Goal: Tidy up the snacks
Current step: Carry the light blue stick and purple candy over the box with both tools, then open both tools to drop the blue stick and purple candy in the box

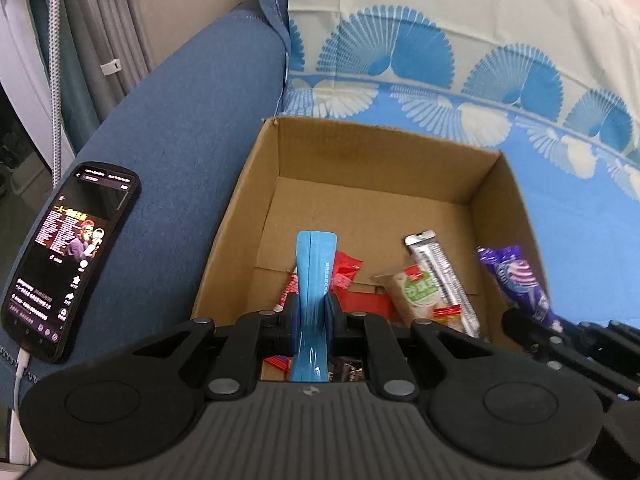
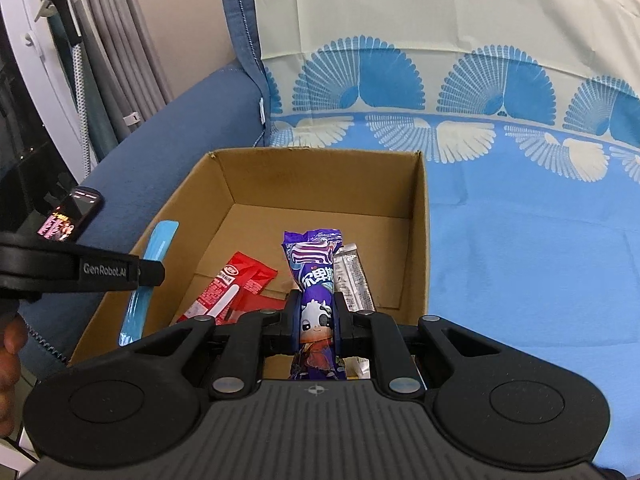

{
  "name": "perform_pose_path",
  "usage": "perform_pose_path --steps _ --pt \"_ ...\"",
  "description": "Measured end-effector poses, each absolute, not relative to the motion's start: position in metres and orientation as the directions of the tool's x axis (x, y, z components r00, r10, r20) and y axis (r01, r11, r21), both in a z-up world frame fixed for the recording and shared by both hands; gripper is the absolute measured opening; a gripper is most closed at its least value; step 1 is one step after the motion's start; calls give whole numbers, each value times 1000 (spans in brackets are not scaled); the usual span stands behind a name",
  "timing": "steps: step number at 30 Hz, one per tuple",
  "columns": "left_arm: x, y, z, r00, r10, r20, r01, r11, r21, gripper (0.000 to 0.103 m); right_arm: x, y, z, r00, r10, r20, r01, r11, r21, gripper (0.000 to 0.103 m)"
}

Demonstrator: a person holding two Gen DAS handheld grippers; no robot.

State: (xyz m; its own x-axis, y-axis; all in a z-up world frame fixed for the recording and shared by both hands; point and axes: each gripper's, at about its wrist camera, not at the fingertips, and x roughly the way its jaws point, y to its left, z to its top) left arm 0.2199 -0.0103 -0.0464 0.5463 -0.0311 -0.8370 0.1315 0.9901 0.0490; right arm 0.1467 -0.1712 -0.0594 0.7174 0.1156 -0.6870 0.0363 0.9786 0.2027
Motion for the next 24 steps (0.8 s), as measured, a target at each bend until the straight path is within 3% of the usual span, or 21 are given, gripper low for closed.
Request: perform_pose_path --steps 12,14,15,16,17,18,20,24 --pt "238 -12 -72 514 8 -857 140 986 94 14 165 -170 -76 691 124 -712 38 978 207 16" --pt "240 -14 -76 508 14 -861 142 985 100 18 167 -170 -77 689 123 -714 38 978 206 16" --pt "241 -14 -78 507 22 -862 138 985 107 23 168 -170 -78 688 124 -715 38 978 206 17" --pt "242 -13 -80 505 27 -863 137 984 111 51 169 -171 -78 690 126 -713 37 977 208 18" --pt "243 -12 -80 505 31 -862 133 985 114 93 170 -172 -78 694 126 -709 39 976 212 28" --pt "243 -11 -79 513 43 -858 123 985 123 103 170 -173 -78 696 130 -706 41 975 220 55" --pt "236 -8 -74 552 64 -832 103 984 144 103 168 -178 -75 708 129 -694 54 970 235 82" --pt "223 -4 -68 532 56 -845 124 982 143 103 156 -178 -68 722 139 -677 27 973 228 88"
